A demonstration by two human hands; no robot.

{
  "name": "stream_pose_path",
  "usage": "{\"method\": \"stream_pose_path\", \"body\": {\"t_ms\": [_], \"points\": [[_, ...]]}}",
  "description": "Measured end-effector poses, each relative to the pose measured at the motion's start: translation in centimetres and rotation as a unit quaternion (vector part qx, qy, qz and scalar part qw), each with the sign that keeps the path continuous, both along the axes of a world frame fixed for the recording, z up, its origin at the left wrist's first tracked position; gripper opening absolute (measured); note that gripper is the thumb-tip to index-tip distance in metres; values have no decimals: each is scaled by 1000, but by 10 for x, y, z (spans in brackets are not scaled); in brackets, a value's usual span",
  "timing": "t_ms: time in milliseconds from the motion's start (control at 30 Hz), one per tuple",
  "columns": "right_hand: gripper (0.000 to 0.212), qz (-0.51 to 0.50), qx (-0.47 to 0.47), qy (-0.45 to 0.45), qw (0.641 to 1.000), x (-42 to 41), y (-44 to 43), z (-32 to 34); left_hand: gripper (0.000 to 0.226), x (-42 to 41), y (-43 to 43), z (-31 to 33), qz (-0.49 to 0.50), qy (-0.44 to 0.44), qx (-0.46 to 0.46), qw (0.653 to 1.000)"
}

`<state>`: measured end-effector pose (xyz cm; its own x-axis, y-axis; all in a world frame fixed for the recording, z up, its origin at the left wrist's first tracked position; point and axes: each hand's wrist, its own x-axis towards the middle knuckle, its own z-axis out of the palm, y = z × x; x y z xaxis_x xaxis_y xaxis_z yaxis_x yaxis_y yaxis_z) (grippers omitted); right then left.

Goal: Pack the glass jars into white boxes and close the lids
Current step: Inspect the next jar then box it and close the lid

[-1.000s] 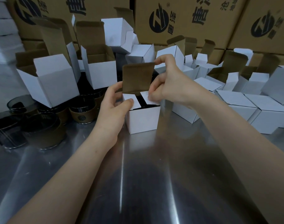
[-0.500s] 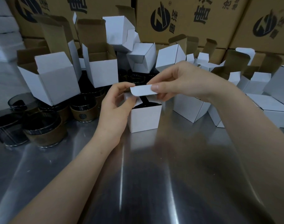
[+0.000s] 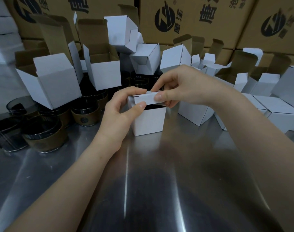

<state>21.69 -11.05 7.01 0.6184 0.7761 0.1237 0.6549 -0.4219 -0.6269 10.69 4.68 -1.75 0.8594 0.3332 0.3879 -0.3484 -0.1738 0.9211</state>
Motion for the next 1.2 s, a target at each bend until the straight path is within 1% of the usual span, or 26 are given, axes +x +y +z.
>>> {"method": "stream_pose_path", "body": {"t_ms": [133, 433, 1033, 1200], "points": [[23, 3, -31, -27, 999, -1, 2, -2, 25, -1, 0, 1, 2, 3, -2, 1000], [21, 4, -48, -14, 999, -1, 3, -1, 22, 0, -1, 0, 11, 17, 7, 1000], [17, -6, -72, -19, 997, -2, 6, -2, 9, 2, -1, 0, 24, 18, -18, 999], [15, -7, -80, -21, 997, -2, 5, -2, 20, 4, 0, -2, 29, 27, -19, 999]]}}
